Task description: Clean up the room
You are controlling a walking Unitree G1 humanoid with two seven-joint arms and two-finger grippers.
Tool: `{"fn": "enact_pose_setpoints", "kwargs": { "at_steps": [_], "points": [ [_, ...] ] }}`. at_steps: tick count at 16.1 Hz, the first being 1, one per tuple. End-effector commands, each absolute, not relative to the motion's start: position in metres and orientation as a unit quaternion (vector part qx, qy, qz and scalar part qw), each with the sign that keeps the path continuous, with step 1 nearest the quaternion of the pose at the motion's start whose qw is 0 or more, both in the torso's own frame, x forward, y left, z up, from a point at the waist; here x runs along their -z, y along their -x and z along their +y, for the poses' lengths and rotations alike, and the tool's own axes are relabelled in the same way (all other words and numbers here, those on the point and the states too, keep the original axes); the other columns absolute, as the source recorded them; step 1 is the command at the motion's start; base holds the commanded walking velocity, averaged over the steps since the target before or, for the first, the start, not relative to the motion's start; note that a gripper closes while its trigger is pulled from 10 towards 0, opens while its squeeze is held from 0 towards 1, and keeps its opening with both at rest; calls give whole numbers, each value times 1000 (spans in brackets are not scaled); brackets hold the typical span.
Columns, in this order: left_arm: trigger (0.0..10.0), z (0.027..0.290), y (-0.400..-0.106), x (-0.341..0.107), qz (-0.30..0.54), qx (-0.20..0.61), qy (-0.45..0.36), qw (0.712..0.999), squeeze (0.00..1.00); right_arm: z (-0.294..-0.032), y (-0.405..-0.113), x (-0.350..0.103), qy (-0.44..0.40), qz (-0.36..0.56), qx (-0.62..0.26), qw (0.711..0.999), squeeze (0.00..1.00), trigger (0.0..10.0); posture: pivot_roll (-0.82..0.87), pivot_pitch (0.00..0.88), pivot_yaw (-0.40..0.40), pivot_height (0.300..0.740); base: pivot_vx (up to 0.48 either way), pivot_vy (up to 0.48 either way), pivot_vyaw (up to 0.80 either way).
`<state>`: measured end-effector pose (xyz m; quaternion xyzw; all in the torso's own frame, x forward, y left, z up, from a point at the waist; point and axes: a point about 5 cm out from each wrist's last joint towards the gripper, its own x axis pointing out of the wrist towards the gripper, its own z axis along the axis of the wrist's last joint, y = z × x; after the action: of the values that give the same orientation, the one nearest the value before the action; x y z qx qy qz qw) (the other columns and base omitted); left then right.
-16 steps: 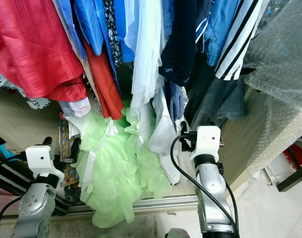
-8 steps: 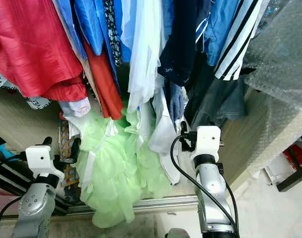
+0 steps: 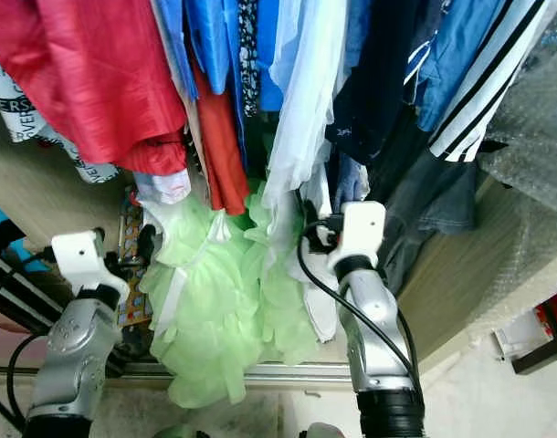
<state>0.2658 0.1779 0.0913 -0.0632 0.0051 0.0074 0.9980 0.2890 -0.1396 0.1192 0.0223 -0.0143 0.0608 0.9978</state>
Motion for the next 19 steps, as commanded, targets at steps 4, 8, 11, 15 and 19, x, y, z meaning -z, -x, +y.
{"fn": "enact_pose_setpoints", "kwargs": {
  "at_steps": [4, 8, 11, 15, 19],
  "points": [
    [10000, 179, -248, -94, -2, 26, 24, 999, 0, -146, -272, -116, 19, -20, -82, 996, 0, 10000, -75, 0, 15, 740, 0, 0, 0],
    [10000, 172, -254, -93, 23, 89, -32, 995, 0, -145, -281, -113, -17, 6, -54, 998, 0, 10000, -50, 0, 0, 740, 0, 0, 0],
    [10000, 155, -259, -91, 19, 120, -37, 992, 0, -148, -280, -112, 2, 5, -52, 999, 0, 10000, -68, 0, 7, 740, 0, 0, 0],
    [10000, 163, -257, -84, 35, 67, -63, 995, 0, -142, -282, -105, -2, 12, -58, 998, 0, 10000, -80, 0, 24, 740, 0, 0, 800],
    [10000, 174, -254, -86, 32, 28, -75, 996, 0, -138, -289, -106, -11, 9, -61, 998, 0, 10000, -58, 0, 14, 740, 0, 0, 800]
  ]
}}
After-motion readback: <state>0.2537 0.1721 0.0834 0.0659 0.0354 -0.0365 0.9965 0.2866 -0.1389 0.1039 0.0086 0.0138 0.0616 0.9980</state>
